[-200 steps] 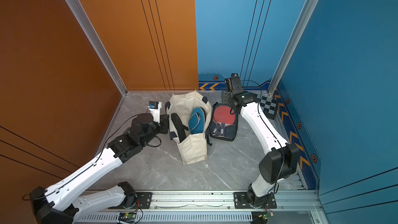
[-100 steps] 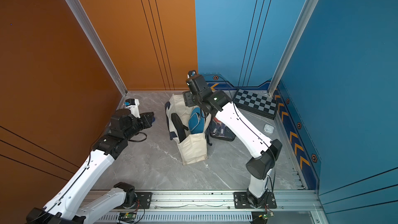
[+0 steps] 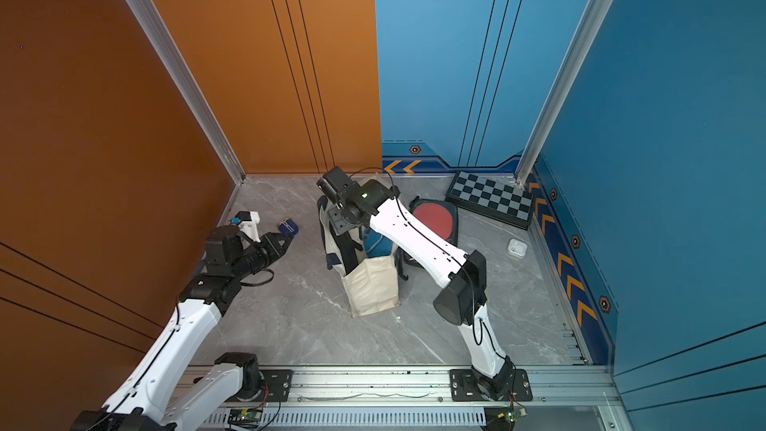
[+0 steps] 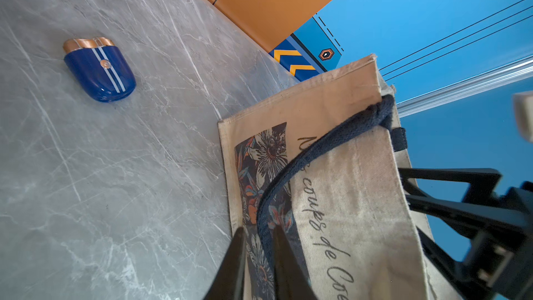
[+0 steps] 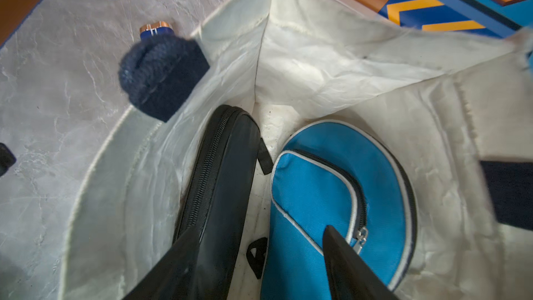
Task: Remove the ping pong set from the canvas bag
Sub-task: Pick up the ping pong set from the canvas bag.
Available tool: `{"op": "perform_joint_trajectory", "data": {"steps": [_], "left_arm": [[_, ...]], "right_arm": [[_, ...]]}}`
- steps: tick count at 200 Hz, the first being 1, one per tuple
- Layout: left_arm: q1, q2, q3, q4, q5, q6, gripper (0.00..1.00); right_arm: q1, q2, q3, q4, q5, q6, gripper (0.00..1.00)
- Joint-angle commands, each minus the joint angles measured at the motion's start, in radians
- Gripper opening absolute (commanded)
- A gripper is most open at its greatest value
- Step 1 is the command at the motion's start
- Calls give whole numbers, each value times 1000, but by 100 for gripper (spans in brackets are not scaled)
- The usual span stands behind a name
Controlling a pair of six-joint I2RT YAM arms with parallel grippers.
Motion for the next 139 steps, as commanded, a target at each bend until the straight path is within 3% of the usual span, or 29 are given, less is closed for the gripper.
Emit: {"op": "perform_joint_trajectory", "data": {"steps": [1,79,139], "left_arm": [[15,-23,-24,56,67,-31,20],[38,-47,-46,66,64,-46,20],[38,-48,-37,59,50,-40,19]], "right_arm": [[17,43,15,-71,-49,22,69],[26,156,-9,-65,-96,51,70],[-30,188,-83,-22,-115,64,71]]}}
